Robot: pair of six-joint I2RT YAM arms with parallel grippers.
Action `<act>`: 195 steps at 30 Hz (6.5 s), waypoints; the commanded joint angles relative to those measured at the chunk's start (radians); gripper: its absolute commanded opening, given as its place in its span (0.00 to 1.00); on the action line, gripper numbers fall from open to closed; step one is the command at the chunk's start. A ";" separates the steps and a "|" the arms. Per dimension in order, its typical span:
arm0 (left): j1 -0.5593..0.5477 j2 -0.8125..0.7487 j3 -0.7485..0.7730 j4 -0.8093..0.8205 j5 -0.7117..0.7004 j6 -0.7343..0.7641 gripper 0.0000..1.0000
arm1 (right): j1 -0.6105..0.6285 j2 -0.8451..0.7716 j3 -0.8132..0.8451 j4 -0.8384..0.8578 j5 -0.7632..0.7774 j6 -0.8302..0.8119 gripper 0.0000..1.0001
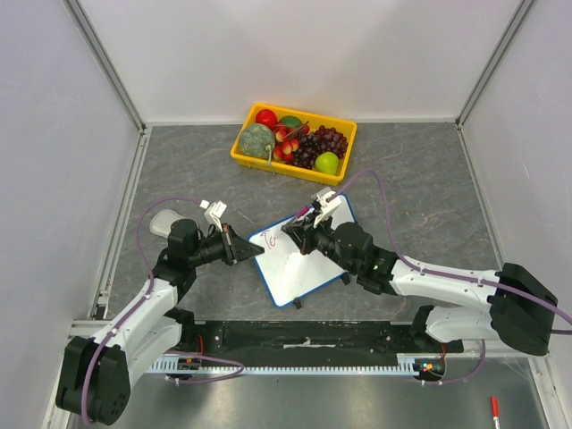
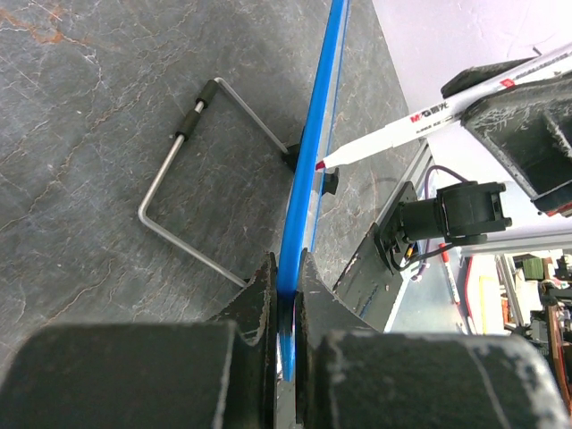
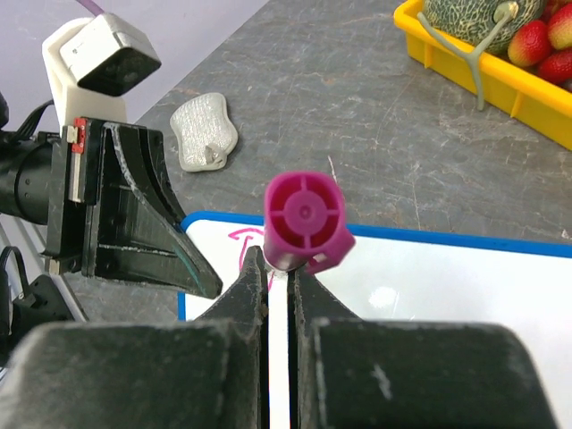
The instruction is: Write a sentence on the whiteboard
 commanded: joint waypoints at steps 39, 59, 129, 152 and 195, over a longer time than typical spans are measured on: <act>-0.022 0.020 0.006 -0.083 -0.086 0.126 0.02 | -0.114 0.001 0.007 -0.006 -0.164 0.051 0.00; -0.027 0.026 0.007 -0.083 -0.087 0.131 0.02 | -0.114 -0.058 -0.064 -0.052 -0.154 0.057 0.00; -0.050 0.024 0.012 -0.101 -0.101 0.134 0.02 | -0.137 -0.105 0.004 -0.114 -0.163 0.022 0.00; -0.059 0.032 0.012 -0.104 -0.106 0.136 0.02 | -0.170 -0.045 0.048 -0.098 -0.216 0.036 0.00; -0.077 0.027 0.015 -0.121 -0.124 0.142 0.02 | -0.171 -0.086 0.032 -0.132 -0.147 0.033 0.00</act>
